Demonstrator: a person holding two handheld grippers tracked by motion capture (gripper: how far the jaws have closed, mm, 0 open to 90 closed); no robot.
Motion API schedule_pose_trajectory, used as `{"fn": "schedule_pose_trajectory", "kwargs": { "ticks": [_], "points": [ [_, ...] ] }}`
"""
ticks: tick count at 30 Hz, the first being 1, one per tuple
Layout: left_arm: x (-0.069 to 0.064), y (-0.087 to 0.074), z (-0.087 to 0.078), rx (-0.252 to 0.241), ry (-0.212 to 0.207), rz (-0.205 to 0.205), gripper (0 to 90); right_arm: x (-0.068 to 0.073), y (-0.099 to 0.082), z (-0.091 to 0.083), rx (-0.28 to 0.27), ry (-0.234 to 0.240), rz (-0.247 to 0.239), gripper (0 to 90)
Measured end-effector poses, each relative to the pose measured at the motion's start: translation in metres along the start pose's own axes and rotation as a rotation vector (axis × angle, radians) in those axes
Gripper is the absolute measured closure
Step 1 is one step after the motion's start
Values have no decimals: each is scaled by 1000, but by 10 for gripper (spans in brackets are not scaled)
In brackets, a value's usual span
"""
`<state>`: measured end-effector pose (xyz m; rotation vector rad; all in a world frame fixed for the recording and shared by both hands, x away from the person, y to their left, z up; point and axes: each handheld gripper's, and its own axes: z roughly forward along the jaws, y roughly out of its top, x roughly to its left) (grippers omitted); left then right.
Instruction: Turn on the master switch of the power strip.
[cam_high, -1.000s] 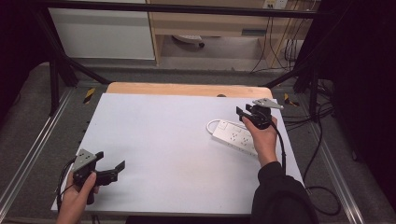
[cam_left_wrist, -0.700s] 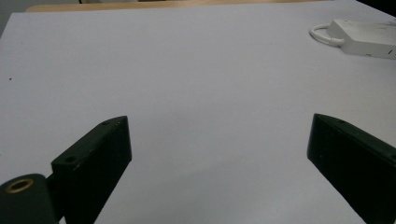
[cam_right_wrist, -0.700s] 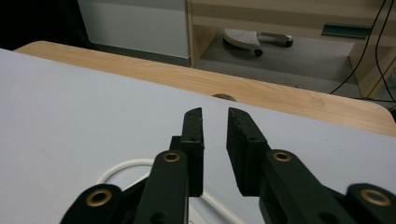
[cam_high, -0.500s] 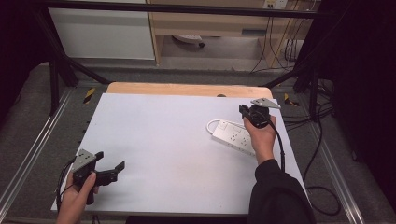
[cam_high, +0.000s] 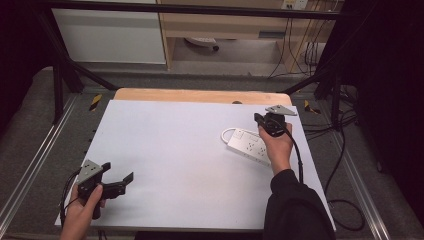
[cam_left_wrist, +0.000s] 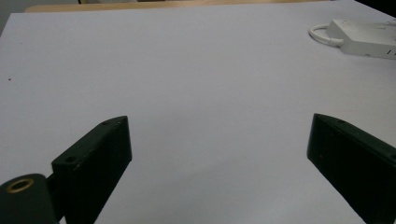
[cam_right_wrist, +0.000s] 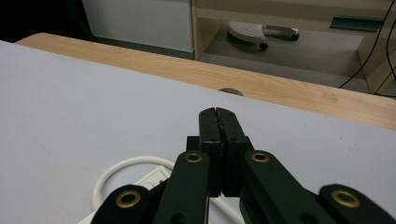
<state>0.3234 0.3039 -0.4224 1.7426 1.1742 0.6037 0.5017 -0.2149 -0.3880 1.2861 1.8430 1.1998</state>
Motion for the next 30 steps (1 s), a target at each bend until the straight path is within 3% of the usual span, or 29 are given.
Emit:
{"fn": "schedule_pose_trajectory", "kwargs": {
  "ticks": [10, 30],
  "points": [
    [0, 0, 0, -1, 0, 0, 65, -1, -1, 3, 19, -1, 6, 900],
    [0, 0, 1, 6, 2, 4, 65, -3, -9, 10, 112, 2, 3, 900]
  ]
}}
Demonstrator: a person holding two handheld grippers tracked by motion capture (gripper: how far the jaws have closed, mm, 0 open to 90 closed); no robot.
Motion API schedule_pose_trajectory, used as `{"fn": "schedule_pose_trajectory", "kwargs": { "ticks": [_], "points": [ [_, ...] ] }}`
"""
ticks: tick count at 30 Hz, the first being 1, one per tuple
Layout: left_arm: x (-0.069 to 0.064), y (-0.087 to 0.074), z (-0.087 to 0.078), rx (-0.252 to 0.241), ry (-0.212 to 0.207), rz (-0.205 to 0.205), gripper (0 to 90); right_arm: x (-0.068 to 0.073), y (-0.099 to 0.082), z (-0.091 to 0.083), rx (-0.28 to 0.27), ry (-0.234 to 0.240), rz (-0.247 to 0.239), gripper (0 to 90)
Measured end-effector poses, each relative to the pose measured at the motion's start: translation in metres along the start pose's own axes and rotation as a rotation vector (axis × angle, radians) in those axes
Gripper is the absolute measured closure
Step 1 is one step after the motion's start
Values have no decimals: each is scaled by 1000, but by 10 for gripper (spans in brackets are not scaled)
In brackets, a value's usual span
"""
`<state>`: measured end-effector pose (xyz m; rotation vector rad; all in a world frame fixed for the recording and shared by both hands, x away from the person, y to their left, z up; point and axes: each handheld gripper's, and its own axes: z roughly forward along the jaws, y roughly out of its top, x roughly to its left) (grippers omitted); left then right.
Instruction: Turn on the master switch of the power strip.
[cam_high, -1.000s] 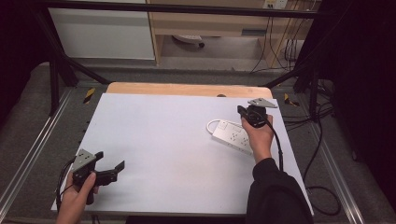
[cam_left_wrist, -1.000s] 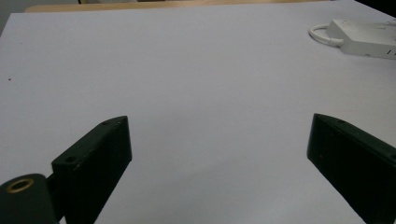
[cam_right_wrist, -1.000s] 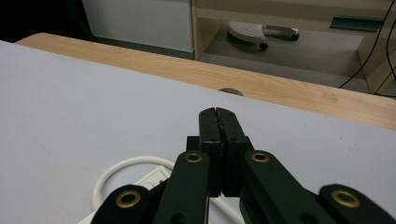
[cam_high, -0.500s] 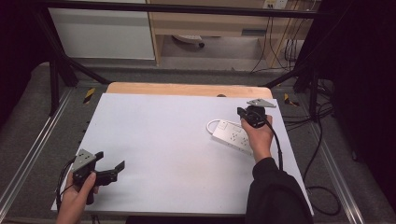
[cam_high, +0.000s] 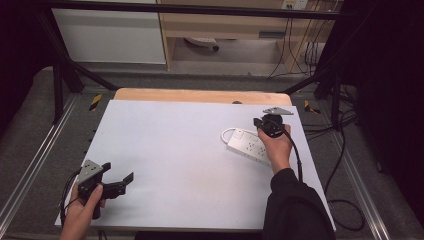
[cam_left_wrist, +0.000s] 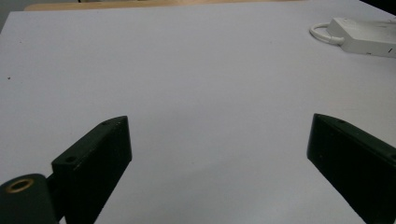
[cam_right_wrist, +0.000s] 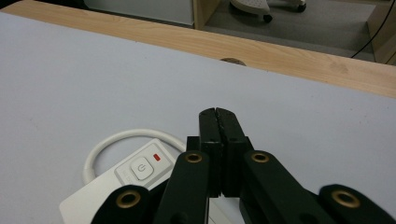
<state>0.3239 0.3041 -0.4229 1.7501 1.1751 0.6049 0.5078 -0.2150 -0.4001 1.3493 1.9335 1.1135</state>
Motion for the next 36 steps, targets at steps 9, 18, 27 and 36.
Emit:
{"fn": "schedule_pose_trajectory", "kwargs": {
  "ticks": [9, 18, 27, 36],
  "points": [
    [0, 0, 0, 1, -1, 1, 65, 4, -4, 5, 39, 15, -17, 900],
    [0, 0, 0, 3, -4, 2, 66, 11, -8, 10, 73, 25, -29, 900],
    [0, 0, 0, 3, -7, 0, 66, 20, -11, 18, 81, 41, -38, 900],
    [0, 0, 0, 3, -9, 2, 66, 31, -13, 26, 94, 57, -49, 900]
  ]
}}
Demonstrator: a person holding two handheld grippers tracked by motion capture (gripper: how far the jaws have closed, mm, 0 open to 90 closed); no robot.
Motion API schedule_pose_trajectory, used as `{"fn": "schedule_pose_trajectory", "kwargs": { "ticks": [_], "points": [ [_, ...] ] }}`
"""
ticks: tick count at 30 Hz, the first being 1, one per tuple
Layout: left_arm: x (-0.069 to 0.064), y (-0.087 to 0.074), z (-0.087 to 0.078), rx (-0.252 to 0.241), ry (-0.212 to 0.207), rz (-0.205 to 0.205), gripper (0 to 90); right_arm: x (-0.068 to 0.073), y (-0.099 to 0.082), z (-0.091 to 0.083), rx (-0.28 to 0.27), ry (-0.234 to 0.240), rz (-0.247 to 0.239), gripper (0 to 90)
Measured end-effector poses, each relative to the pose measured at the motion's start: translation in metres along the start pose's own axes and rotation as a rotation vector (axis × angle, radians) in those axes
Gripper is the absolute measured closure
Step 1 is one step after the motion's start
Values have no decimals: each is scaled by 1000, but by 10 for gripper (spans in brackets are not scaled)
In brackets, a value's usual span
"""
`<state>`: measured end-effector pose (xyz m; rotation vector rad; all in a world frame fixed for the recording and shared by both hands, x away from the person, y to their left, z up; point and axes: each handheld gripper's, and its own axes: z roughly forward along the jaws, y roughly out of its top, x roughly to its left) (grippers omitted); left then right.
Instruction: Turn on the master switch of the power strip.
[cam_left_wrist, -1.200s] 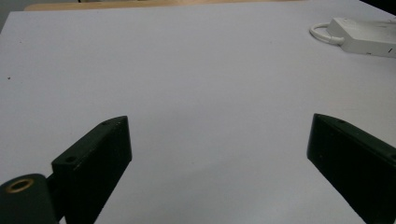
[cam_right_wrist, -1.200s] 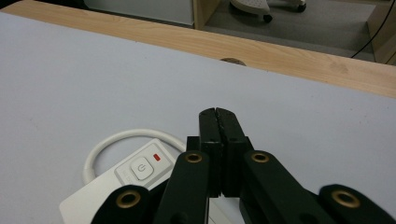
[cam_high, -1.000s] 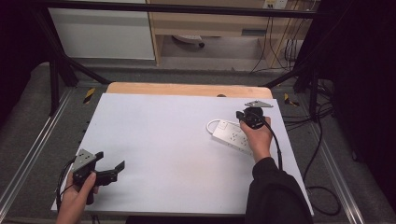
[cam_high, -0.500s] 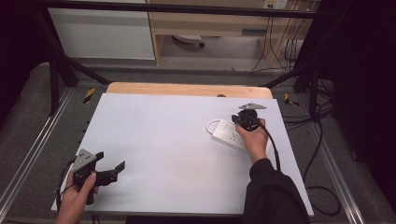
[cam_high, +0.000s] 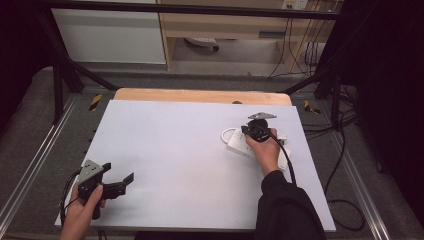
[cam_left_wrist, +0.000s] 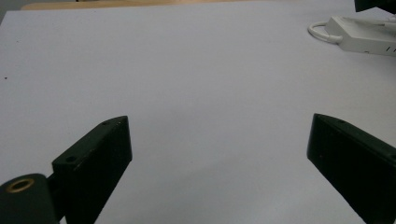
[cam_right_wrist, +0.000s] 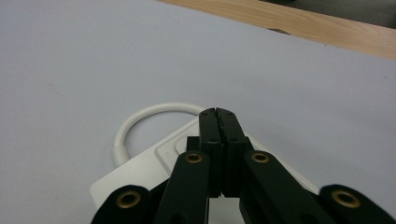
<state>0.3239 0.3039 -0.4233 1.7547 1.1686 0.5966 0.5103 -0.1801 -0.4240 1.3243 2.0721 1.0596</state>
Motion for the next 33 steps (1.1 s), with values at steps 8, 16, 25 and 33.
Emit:
{"fn": "schedule_pose_trajectory", "kwargs": {
  "ticks": [8, 16, 25, 33],
  "points": [
    [0, 0, 0, 1, 0, 1, 66, 5, -1, 4, 14, 3, -8, 900],
    [0, 0, 0, 0, 0, 0, 66, 10, 0, 9, 25, 6, -24, 900],
    [0, 0, 0, 0, -1, 0, 66, 13, 1, 12, 39, 2, -35, 900],
    [0, 0, 0, 2, -2, 2, 66, 12, 0, 13, 44, -1, -36, 900]
  ]
}}
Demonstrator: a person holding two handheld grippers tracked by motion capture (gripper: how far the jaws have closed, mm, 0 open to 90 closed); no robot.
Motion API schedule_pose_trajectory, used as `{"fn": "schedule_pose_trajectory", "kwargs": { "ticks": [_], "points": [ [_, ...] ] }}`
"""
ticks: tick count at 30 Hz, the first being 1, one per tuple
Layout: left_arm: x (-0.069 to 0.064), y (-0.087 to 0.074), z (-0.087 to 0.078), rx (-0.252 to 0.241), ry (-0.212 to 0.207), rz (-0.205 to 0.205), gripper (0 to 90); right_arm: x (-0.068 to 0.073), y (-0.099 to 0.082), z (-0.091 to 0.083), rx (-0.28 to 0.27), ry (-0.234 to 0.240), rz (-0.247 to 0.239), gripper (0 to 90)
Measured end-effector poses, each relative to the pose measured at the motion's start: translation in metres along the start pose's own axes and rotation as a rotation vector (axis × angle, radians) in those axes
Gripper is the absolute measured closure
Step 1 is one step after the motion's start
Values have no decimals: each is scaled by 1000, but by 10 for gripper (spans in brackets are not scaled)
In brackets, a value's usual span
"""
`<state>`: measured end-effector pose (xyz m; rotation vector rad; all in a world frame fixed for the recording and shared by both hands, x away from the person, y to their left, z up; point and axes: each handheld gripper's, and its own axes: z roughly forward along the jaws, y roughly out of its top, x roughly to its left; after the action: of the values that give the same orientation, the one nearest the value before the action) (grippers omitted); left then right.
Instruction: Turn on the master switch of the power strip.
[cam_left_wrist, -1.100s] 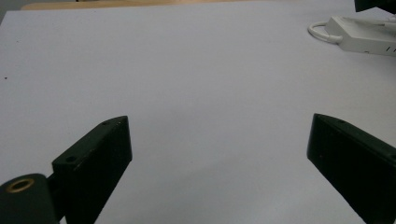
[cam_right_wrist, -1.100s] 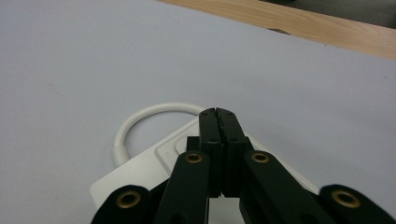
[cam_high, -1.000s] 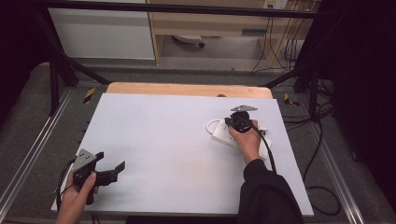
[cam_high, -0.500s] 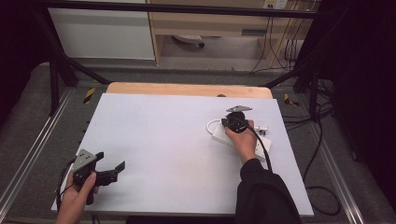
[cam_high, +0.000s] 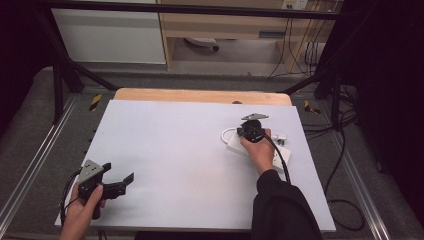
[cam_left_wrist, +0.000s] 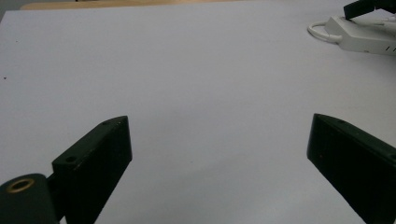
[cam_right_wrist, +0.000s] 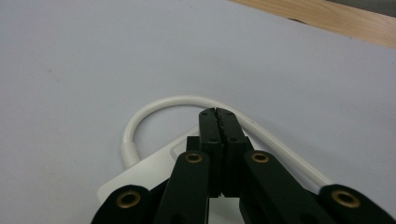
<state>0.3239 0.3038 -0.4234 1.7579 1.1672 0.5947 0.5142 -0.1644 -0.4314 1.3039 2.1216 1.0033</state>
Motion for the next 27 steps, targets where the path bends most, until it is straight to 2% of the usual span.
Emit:
{"fn": "schedule_pose_trajectory", "kwargs": {
  "ticks": [27],
  "points": [
    [0, 0, 0, 3, 2, -2, 66, 4, -1, -1, 1, -9, -12, 900]
  ]
}}
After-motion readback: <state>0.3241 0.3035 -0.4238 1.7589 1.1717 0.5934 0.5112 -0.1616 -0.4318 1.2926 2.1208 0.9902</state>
